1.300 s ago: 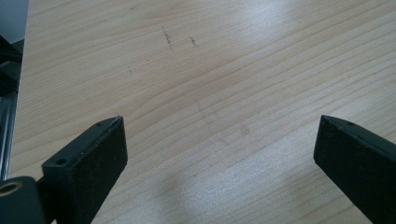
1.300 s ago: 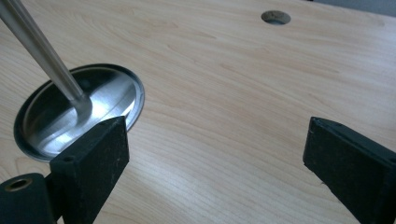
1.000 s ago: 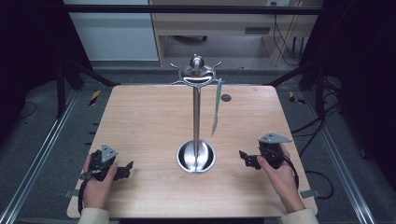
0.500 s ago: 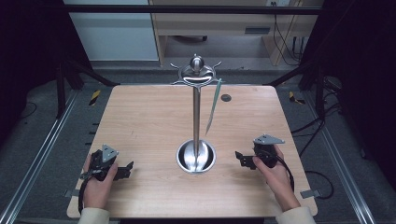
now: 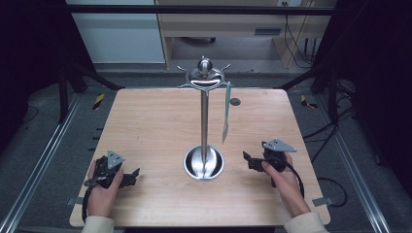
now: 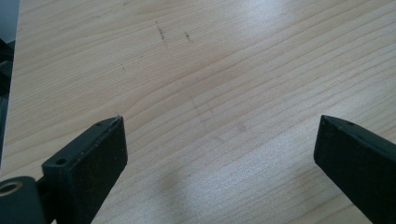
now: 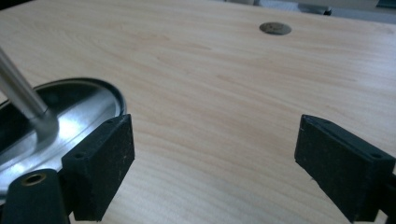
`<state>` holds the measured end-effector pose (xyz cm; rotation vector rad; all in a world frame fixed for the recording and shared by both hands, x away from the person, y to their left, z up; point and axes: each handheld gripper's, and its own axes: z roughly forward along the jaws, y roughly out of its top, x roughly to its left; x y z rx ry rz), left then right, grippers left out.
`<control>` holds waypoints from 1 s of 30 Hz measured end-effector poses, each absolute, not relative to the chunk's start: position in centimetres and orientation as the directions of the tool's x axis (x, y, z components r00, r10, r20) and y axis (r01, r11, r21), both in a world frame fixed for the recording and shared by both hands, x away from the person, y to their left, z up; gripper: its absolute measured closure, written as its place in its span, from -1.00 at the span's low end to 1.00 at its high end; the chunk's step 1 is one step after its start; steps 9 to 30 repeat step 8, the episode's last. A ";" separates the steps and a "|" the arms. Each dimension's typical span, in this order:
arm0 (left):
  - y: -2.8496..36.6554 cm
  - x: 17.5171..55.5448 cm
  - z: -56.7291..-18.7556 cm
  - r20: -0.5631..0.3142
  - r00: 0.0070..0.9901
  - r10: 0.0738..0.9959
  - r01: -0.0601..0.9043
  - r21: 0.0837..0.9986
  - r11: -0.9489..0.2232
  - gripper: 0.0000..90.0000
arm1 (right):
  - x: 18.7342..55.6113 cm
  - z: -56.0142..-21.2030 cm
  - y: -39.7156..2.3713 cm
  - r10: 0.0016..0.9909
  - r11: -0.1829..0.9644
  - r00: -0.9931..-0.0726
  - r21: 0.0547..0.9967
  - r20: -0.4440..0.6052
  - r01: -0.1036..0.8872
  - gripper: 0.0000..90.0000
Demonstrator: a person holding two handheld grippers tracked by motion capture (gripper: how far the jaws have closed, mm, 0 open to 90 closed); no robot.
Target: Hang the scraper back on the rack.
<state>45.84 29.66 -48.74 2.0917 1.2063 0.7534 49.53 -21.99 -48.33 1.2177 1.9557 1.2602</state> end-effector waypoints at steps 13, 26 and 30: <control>29.5 46.0 -48.9 0.170 0.433 0.886 0.553 0.726 -0.409 -0.94 | 49.1 -48.5 -22.2 0.888 0.189 -0.460 0.896 0.019 0.402 -0.74; 29.5 46.0 -48.9 0.170 0.433 0.886 0.553 0.726 -0.409 -0.94 | 49.1 -48.5 -22.2 0.888 0.189 -0.460 0.896 0.019 0.402 -0.74; 29.5 46.0 -48.9 0.170 0.433 0.886 0.553 0.726 -0.409 -0.94 | 49.1 -48.5 -22.2 0.888 0.189 -0.460 0.896 0.019 0.402 -0.74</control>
